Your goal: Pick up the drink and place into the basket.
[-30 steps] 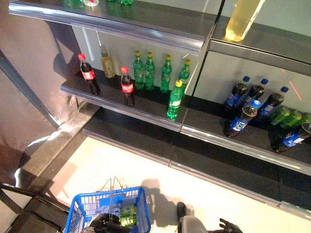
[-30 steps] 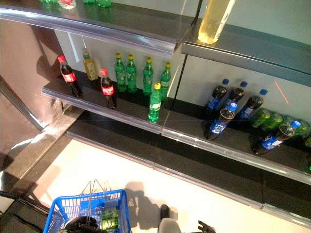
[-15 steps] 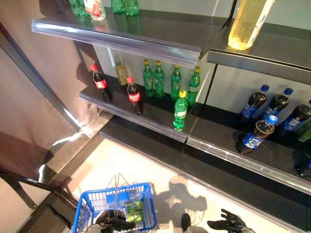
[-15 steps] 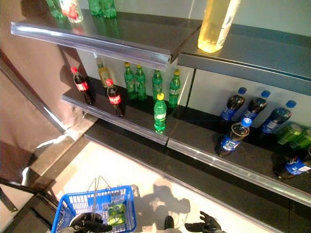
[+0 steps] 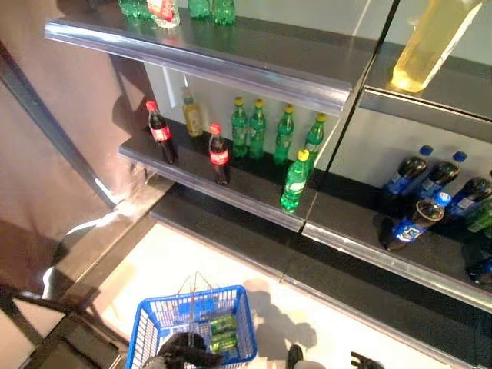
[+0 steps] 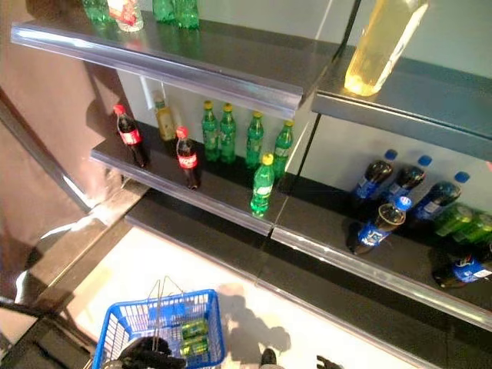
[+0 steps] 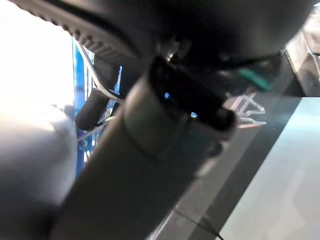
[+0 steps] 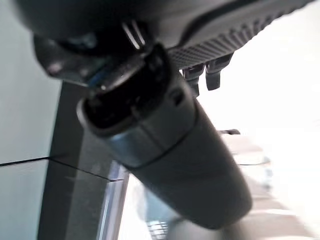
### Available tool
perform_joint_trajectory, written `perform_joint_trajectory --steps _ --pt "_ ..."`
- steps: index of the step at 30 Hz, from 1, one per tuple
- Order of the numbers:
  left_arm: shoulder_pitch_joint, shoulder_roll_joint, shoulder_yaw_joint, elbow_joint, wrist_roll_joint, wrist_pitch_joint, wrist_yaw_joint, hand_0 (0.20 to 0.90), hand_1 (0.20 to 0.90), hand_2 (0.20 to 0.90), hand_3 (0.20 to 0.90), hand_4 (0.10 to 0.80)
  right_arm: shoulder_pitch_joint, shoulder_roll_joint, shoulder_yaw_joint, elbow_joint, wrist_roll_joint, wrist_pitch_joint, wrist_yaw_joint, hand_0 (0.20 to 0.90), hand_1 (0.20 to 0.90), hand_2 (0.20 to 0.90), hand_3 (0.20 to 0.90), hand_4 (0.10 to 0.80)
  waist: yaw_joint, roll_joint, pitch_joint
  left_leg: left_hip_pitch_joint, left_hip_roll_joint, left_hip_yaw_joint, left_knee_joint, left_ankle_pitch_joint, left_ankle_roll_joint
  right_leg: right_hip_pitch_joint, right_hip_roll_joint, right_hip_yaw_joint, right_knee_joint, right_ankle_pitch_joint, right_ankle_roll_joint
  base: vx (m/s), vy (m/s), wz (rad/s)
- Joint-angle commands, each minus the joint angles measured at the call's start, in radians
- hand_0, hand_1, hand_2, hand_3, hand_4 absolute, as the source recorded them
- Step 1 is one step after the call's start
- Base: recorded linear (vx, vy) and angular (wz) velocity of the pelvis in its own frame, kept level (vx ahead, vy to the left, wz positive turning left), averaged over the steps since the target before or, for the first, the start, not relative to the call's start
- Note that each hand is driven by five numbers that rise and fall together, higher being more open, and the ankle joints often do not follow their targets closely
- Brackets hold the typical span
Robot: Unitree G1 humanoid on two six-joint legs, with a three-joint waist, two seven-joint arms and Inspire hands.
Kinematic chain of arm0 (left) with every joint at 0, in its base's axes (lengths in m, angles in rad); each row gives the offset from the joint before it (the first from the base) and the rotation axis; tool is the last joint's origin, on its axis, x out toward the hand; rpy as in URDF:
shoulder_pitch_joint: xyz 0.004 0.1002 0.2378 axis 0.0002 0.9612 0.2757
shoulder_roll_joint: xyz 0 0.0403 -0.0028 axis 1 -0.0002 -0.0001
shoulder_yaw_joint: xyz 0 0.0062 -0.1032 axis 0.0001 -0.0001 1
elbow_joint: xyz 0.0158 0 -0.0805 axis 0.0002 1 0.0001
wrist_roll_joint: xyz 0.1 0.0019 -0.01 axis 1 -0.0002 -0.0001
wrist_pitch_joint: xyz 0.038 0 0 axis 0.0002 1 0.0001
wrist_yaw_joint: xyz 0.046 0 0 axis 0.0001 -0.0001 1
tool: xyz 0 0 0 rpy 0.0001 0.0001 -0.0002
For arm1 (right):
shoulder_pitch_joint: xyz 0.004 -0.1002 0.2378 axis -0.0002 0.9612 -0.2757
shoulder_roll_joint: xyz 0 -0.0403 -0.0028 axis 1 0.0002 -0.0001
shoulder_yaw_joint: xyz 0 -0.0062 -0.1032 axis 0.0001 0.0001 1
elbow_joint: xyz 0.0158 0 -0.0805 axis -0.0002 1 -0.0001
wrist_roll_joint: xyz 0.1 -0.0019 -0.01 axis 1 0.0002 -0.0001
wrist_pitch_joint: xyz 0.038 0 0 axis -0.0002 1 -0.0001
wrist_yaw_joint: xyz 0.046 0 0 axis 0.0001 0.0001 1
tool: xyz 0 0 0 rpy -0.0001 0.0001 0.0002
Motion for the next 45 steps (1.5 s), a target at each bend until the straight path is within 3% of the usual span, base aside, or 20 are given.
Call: perform_joint_trajectory --steps 1,4,6,8,11,16,22,33,45 --pt "-0.075 0.093 0.036 -0.045 0.006 -0.051 -0.021 0.300 0.300 0.300 0.200 0.100 -0.051 0.003 -0.012 -0.020 0.026 -0.032 -0.015 0.900 0.900 0.900 0.900 0.800 0.022 -0.039 0.004 -0.028 -0.033 -0.018 0.075 -0.080 -0.012 0.024 -0.030 0.065 -0.112 0.071 0.022 0.240 -0.218 0.08" --pt "-0.080 0.093 0.029 -0.040 0.006 -0.041 0.001 0.300 0.300 0.300 0.200 0.100 -0.054 0.007 -0.023 -0.003 0.036 -0.045 -0.016 0.900 0.900 0.900 0.900 0.800 0.005 -0.048 0.003 -0.019 -0.045 -0.028 0.080 -0.107 -0.013 0.006 -0.031 0.095 -0.207 0.135 0.040 0.160 -0.197 0.29" --pt "-0.074 0.092 0.031 -0.037 0.007 -0.044 0.010 0.300 0.300 0.300 0.200 0.100 -0.066 0.003 -0.027 0.003 0.033 -0.051 0.001 0.900 0.900 0.900 0.900 0.800 0.006 -0.044 -0.001 -0.016 -0.035 -0.017 0.076 -0.107 -0.013 0.024 -0.024 0.092 -0.216 0.116 0.044 0.105 -0.154 0.42" --pt "-0.057 0.085 0.037 -0.032 -0.002 -0.056 0.018 0.300 0.300 0.300 0.200 0.100 -0.073 0.001 -0.026 0.008 0.014 -0.045 0.013 0.900 0.900 0.900 0.900 0.800 0.019 -0.042 -0.012 -0.012 -0.025 0.004 0.077 -0.105 -0.017 0.059 -0.028 0.046 -0.229 0.100 0.043 0.175 -0.185 0.23" --pt "-0.037 0.077 0.044 -0.037 -0.013 -0.056 0.019 0.300 0.300 0.300 0.200 0.100 -0.074 0.000 -0.019 0.012 0.014 -0.033 0.013 0.900 0.900 0.900 0.900 0.800 0.023 -0.042 -0.024 -0.009 -0.014 0.005 0.095 -0.107 -0.026 0.080 -0.024 0.040 -0.237 0.087 0.038 0.136 -0.098 0.04" --pt "-0.016 0.066 0.041 -0.048 0.002 -0.057 0.007 0.300 0.300 0.300 0.200 0.100 -0.083 -0.019 -0.020 0.011 0.014 -0.008 0.010 0.900 0.900 0.900 0.900 0.800 0.034 -0.032 -0.041 0.016 0.013 0.014 0.082 -0.097 -0.050 0.124 -0.012 -0.003 -0.247 0.051 0.019 0.127 -0.041 0.26" --pt "-0.006 0.066 0.059 -0.045 -0.001 -0.067 0.009 0.300 0.300 0.300 0.200 0.100 -0.068 -0.027 -0.034 0.023 0.001 -0.003 0.000 0.900 0.900 0.900 0.900 0.800 0.043 -0.028 -0.052 0.040 0.019 0.005 0.060 -0.101 -0.060 0.165 -0.011 -0.031 -0.278 0.039 0.017 0.047 0.012 0.09" --pt "-0.002 0.084 0.089 -0.038 -0.008 -0.070 0.016 0.300 0.300 0.300 0.200 0.100 -0.056 -0.034 -0.043 0.030 -0.017 -0.011 0.012 0.900 0.900 0.900 0.900 0.800 0.041 -0.026 -0.053 0.058 0.023 0.010 0.031 -0.106 -0.065 0.171 -0.018 -0.034 -0.313 0.052 0.029 0.012 0.011 0.02" --pt "-0.018 0.084 0.082 -0.049 -0.046 -0.066 0.031 0.300 0.300 0.300 0.200 0.100 -0.060 -0.046 -0.020 0.020 -0.026 0.006 0.007 0.900 0.900 0.900 0.900 0.800 0.031 -0.023 -0.014 0.009 0.053 0.042 0.008 -0.081 -0.080 0.099 -0.014 -0.034 -0.321 0.069 0.032 -0.049 0.001 0.00"
